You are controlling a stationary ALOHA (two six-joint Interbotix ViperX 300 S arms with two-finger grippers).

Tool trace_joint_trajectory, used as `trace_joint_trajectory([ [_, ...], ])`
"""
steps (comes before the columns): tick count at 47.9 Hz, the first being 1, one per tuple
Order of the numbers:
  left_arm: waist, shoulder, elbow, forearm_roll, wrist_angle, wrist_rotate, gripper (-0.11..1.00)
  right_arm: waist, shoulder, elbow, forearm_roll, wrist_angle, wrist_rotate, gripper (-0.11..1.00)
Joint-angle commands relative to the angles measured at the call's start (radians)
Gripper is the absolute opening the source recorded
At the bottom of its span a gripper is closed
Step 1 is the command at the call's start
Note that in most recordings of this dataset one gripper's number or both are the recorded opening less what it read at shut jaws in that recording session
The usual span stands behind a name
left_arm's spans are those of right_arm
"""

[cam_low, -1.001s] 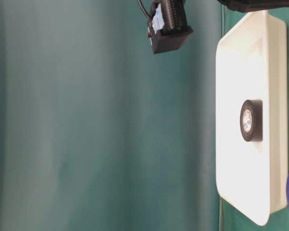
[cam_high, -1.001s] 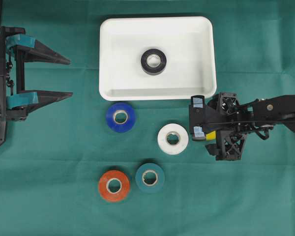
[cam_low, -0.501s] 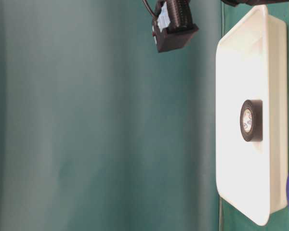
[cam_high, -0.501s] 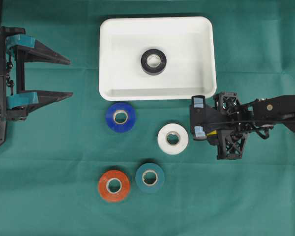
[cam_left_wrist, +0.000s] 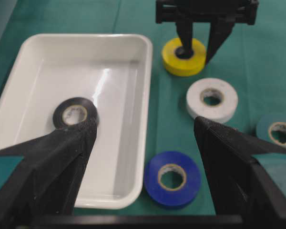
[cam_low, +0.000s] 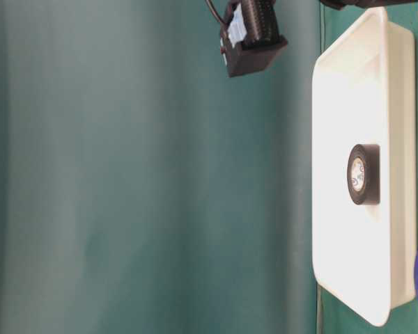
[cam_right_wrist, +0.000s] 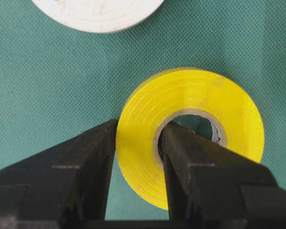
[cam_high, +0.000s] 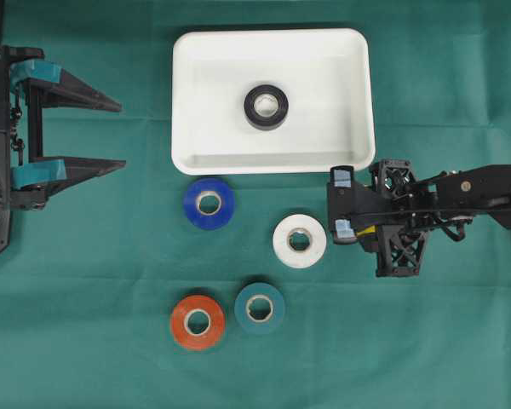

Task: Pick up the tape from a random location and place it into the white case.
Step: 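Lower the right gripper onto the yellow tape rim, close and lift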

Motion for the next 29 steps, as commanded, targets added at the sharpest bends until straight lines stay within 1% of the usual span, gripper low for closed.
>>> trace_joint_trajectory([
  [1, -0.002, 0.002, -0.018, -0.002, -0.008, 0.0, 0.82, -0.002, -0.034, -0.032, -0.003, 0.029, 0.0, 0.32],
  [10, -0.003, 0.002, -0.018, 0.0, -0.008, 0.0, 0.82, -0.002, -0.083, -0.078, -0.002, 0.129, 0.002, 0.32],
  [29, -0.003, 0.002, -0.02, 0.0, -0.008, -0.002, 0.82, -0.002, -0.179, -0.198, -0.005, 0.377, 0.002, 0.31],
])
